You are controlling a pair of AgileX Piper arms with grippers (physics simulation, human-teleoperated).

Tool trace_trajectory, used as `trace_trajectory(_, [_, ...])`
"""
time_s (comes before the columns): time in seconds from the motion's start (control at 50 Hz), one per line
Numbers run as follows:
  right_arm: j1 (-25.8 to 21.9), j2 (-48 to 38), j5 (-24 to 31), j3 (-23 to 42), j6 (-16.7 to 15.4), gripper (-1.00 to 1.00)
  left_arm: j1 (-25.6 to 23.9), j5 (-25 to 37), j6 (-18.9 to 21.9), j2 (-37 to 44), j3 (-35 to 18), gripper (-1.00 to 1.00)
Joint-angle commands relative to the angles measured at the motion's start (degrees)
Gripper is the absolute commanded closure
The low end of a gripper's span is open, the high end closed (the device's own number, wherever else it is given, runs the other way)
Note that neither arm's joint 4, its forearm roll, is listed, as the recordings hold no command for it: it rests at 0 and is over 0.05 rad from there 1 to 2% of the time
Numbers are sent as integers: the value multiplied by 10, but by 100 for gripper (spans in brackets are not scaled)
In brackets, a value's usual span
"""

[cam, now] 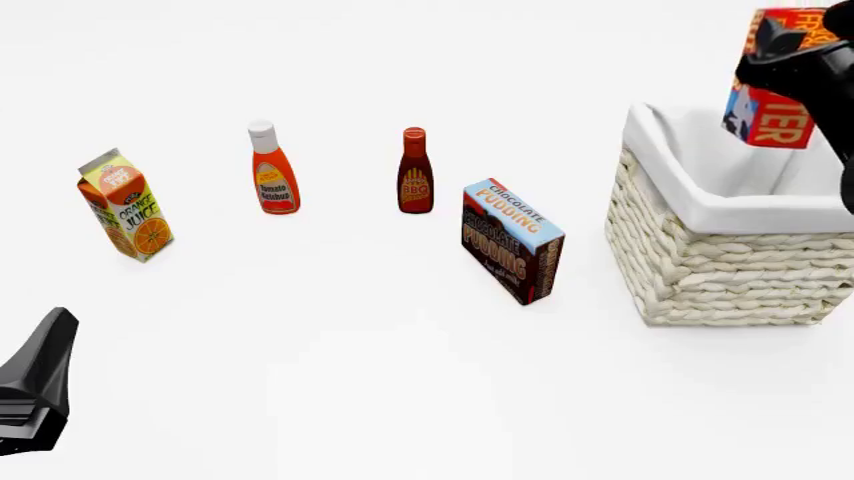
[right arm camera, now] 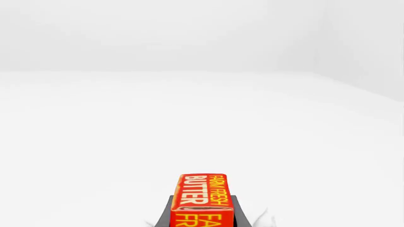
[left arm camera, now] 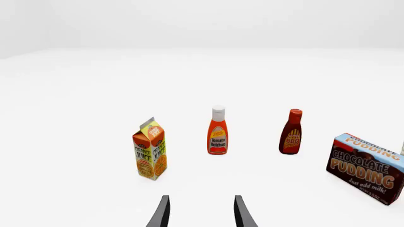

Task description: Pick the butter and place it in the basket.

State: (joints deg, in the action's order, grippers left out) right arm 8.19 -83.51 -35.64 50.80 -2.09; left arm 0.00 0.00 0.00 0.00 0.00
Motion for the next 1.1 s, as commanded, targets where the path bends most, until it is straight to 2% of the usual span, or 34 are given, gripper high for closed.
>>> trace_trajectory(0.02, [3,-7,-23,1,4,100,0,0,0,0,0,-100])
trace_trajectory(1.1, [15,-54,-32,4,-5,100,0,0,0,0,0,-100])
